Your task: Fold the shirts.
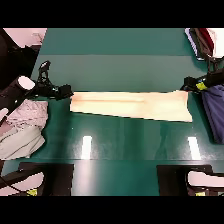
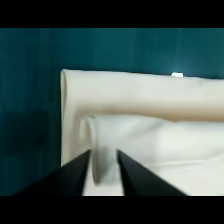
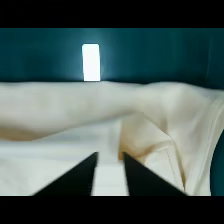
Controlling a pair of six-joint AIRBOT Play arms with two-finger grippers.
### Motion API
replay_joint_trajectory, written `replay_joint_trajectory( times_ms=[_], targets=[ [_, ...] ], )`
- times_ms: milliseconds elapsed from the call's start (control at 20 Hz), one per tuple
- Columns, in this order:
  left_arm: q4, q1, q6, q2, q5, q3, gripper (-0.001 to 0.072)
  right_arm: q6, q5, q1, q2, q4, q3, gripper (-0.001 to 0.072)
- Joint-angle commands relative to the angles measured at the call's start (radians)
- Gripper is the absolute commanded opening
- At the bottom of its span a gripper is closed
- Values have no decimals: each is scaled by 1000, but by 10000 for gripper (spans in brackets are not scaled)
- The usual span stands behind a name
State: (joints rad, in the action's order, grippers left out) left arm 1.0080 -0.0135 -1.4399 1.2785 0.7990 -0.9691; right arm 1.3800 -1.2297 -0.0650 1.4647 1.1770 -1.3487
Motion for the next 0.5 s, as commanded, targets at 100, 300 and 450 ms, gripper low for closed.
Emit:
replay_joint_trajectory(
  times_ms=[100, 300, 450],
  targets=[
    [-48, 0, -1, 13, -18, -51, 612, -5, 29, -6, 75, -130, -92, 561],
    [-48, -2, 1, 11, 147, -180, 611, -84, -106, -95, 29, -131, -57, 561],
    [-76, -3, 13, 12, 216, -202, 135, -147, -140, -216, -20, -131, 67, 562]
  ],
)
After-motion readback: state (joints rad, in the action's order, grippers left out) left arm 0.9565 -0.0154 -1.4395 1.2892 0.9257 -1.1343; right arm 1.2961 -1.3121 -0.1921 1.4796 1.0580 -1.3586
